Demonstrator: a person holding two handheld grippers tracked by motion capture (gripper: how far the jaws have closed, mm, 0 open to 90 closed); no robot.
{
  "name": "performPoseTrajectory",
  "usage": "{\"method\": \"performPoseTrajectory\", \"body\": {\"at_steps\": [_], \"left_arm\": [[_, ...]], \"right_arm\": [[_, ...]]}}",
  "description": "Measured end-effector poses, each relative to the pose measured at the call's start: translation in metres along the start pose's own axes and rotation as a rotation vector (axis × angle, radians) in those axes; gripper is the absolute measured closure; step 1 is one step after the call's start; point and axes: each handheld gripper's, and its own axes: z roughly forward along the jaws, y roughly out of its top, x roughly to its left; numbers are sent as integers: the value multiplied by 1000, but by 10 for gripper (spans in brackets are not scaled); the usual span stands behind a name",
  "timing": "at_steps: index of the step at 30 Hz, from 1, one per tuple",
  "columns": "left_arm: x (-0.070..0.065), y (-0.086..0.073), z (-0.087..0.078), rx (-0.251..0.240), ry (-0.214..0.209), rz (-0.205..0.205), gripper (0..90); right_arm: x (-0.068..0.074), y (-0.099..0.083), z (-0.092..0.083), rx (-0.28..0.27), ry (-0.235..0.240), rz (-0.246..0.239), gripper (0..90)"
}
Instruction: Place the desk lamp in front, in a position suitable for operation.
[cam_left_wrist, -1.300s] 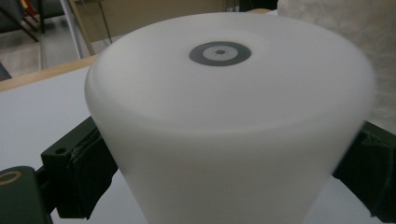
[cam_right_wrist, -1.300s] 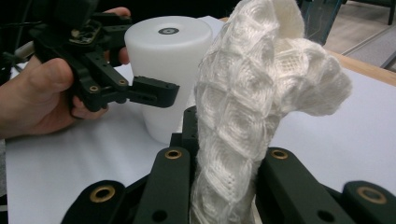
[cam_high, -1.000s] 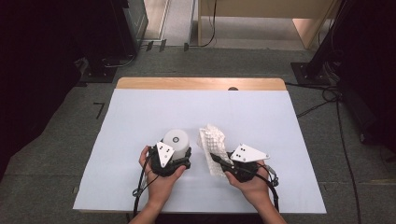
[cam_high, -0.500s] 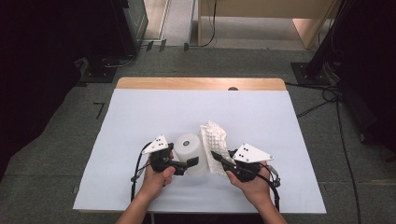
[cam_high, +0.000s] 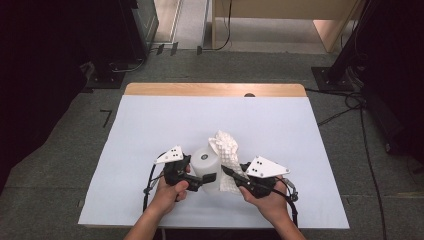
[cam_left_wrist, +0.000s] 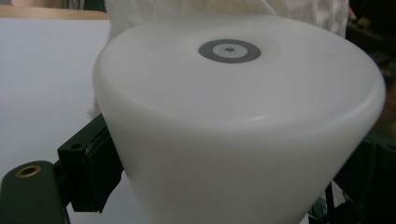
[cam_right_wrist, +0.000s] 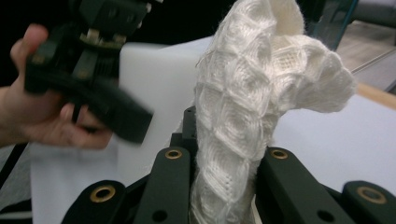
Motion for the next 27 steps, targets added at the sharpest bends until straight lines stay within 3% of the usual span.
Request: {"method": "performPoseTrajectory", "body": {"at_steps": [3, 5, 11, 14, 21, 24, 27], "left_arm": [[6, 3, -6, -22, 49, -55, 84], [10, 3, -9, -23, 66, -68, 85], [2, -2, 3, 41, 35, -27, 84], [0, -1, 5, 32, 33, -31, 84], [8, 3, -6, -6, 46, -66, 85], [4, 1, -2, 11, 38, -38, 85], [-2, -1, 6, 49, 44, -1, 85]], "right_arm": [[2, -3, 6, 46, 34, -16, 789], [4, -3, 9, 60, 37, -26, 788], [4, 0, 5, 14, 6, -20, 788], [1, 1, 2, -1, -4, -9, 789], [0, -11, 14, 100, 35, -19, 786], [-1, -9, 12, 74, 23, -19, 787], [0, -2, 4, -4, 2, -12, 787]]}}
